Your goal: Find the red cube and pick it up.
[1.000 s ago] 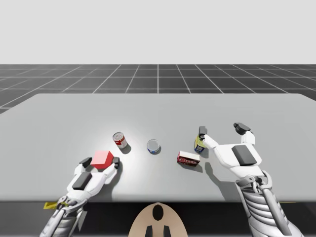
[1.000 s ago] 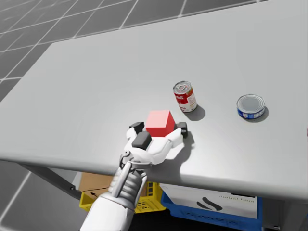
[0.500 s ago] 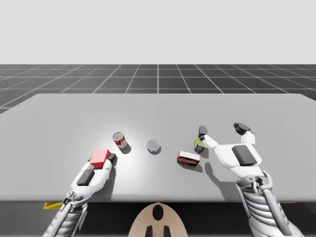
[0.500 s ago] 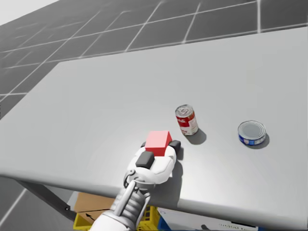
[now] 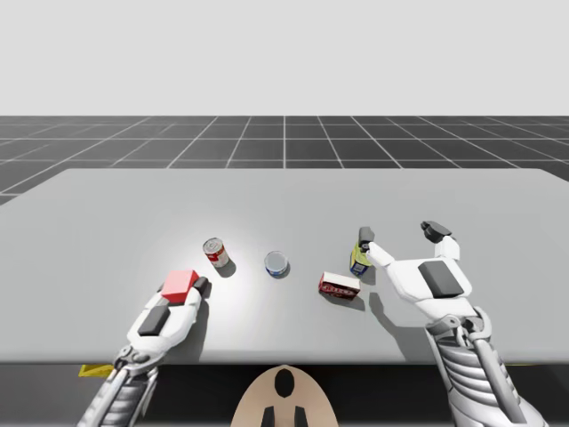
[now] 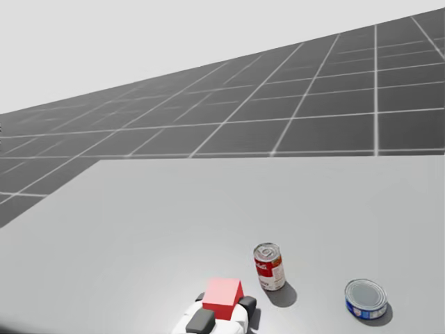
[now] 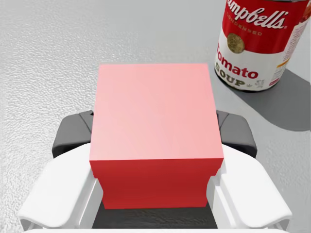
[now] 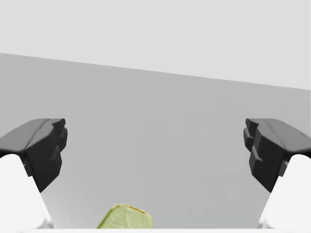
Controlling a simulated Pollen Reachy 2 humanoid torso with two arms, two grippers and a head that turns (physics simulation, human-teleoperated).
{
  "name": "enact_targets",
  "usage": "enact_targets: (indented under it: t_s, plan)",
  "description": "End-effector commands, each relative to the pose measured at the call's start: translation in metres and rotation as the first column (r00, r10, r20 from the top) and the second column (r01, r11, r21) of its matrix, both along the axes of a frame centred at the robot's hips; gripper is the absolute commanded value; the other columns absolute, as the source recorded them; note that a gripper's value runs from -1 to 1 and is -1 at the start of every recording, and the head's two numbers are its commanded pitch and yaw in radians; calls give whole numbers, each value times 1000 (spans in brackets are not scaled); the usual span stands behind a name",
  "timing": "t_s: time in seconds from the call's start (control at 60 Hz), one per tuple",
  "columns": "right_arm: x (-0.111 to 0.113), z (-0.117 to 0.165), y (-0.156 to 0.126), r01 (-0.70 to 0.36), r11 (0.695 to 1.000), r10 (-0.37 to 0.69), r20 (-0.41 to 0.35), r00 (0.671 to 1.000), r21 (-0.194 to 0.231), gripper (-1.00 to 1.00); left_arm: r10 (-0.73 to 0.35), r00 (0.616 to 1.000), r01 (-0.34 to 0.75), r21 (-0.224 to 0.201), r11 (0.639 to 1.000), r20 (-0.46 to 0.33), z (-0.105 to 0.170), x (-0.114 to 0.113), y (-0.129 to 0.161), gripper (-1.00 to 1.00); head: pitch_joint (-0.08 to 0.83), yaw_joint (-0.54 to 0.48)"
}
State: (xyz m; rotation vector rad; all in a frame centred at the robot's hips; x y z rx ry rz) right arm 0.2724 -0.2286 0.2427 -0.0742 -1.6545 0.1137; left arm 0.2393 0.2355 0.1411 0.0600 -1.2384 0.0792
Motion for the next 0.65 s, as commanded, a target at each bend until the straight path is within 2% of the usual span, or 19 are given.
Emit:
enact_targets:
  t_s: [0.017,0.283,0.417,0.55,0.65]
  plan:
    - [0,0,-1,-2,1000,2,-2,1000,7,-1000,2,1000,-2,-22,1000,22,15,-4,-5,1000,324,451]
    - [2,1,-1,6,1000,-6,-7,1000,13,-1000,20,985,-18,-9,1000,171,81,-7,9,1000,309,443]
    - [3,1,-2,6,1000,-5,-6,1000,13,-1000,8,969,-13,18,1000,248,110,-8,8,1000,307,443]
    - [4,2,-3,7,1000,-7,-4,1000,12,-1000,-7,935,-14,56,998,355,149,-10,4,1000,302,443]
    - [4,3,-3,3,1000,-3,2,1000,10,-1000,-19,885,-22,83,996,465,187,-16,-1,1000,296,442]
